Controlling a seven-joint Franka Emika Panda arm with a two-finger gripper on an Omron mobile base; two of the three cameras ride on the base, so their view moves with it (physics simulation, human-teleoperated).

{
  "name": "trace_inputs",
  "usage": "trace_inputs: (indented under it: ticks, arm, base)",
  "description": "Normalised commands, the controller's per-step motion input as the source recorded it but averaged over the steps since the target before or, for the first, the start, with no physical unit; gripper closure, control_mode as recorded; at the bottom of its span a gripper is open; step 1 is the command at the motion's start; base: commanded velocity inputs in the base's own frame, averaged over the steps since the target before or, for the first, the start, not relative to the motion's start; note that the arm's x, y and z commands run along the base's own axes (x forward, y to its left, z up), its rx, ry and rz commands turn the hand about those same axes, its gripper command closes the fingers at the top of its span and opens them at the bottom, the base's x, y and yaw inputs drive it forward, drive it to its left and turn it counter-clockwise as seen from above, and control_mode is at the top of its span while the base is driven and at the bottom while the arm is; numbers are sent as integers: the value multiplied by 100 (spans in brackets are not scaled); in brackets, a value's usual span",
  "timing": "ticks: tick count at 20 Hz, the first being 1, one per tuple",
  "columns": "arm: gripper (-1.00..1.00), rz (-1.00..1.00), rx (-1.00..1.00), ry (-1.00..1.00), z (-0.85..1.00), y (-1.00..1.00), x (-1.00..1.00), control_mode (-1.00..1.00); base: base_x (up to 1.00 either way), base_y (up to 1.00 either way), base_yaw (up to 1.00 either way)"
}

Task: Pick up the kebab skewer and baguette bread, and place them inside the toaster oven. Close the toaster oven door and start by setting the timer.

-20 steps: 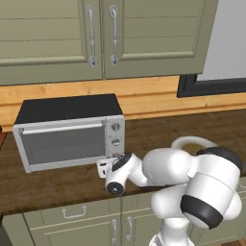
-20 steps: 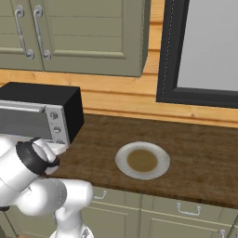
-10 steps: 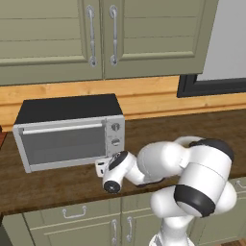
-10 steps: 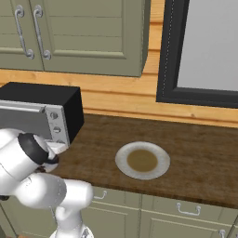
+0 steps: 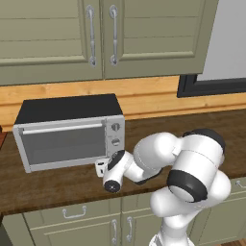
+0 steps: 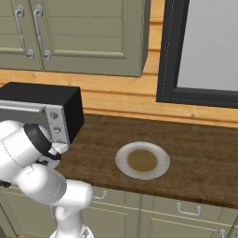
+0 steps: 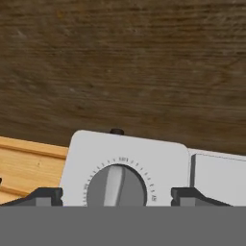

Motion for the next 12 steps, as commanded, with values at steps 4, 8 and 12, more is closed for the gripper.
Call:
trace_inputs:
  ticks: [4, 8, 12]
  arm:
    - [100, 0, 0, -2, 0, 0, 17, -100]
    - [100, 0, 0, -1, 0, 0, 13, -100]
    - [100, 0, 0, -1, 0, -2, 2, -100]
  base:
    - [0, 0, 0]
    - [0, 0, 0]
    - [0, 0, 0]
